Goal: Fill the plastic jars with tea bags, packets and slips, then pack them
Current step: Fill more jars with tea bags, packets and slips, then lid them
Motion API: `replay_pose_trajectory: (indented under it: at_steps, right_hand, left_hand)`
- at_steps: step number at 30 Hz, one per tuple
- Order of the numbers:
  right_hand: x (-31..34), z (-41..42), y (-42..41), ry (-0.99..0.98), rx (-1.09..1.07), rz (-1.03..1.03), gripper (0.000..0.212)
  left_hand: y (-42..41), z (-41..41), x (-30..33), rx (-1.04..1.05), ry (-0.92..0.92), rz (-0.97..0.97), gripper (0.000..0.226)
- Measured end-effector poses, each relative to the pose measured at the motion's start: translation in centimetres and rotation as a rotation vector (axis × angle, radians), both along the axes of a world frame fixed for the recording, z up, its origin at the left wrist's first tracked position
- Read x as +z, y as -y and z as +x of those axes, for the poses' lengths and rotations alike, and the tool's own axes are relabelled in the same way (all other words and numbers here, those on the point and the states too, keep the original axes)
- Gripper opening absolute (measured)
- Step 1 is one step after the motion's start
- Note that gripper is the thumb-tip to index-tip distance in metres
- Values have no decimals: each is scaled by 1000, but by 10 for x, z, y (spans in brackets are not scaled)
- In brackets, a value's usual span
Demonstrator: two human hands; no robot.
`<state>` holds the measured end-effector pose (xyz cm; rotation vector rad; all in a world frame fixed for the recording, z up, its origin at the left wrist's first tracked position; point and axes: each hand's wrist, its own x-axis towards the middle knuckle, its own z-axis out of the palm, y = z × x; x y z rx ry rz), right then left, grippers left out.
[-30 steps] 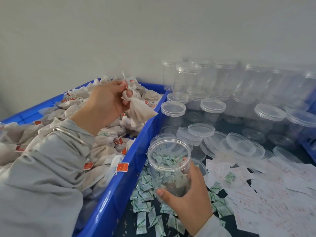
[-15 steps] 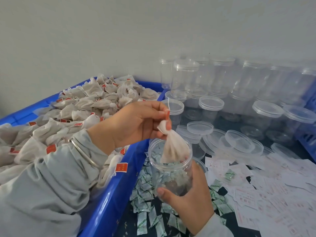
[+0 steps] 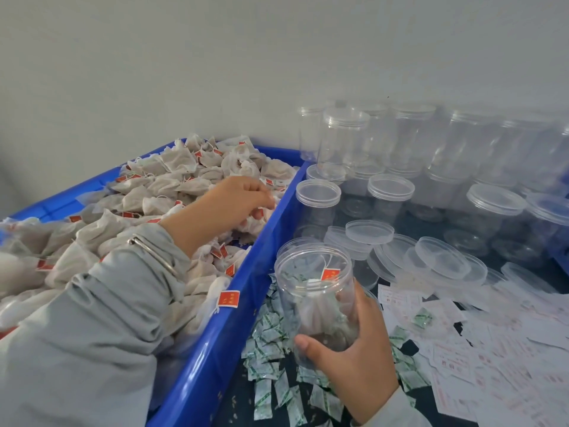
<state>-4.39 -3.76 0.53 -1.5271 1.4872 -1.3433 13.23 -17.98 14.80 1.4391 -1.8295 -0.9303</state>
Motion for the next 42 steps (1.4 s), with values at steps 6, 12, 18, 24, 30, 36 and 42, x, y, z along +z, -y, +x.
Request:
replay_pose_trajectory:
  at_steps: [6, 12, 18, 24, 30, 36, 42]
  right_hand:
    - [-1, 1, -1, 32, -6, -37, 99]
    - [-2, 0, 0, 47, 0, -28, 100]
    - [-4, 0, 2, 12, -31, -36, 98]
    - [-4, 0, 2, 8, -41, -32, 102]
    - [-4, 1, 2, -31, -49, -34, 99]
    - [-1, 2, 1, -42, -54, -34, 99]
    - [1, 4, 0, -46, -42, -17, 102]
  left_hand:
    - [25, 25, -20, 154, 397, -134, 18]
    - [21, 32, -40, -98, 1173, 71, 20]
    - [23, 28, -44, -29, 1237, 29, 26]
    - [28, 36, -35, 59, 1054, -10, 19]
    - [29, 45, -25, 141, 839, -26, 30]
    - [32, 53, -15, 408, 866, -252, 24]
    - [30, 53, -4, 466, 563, -385, 47]
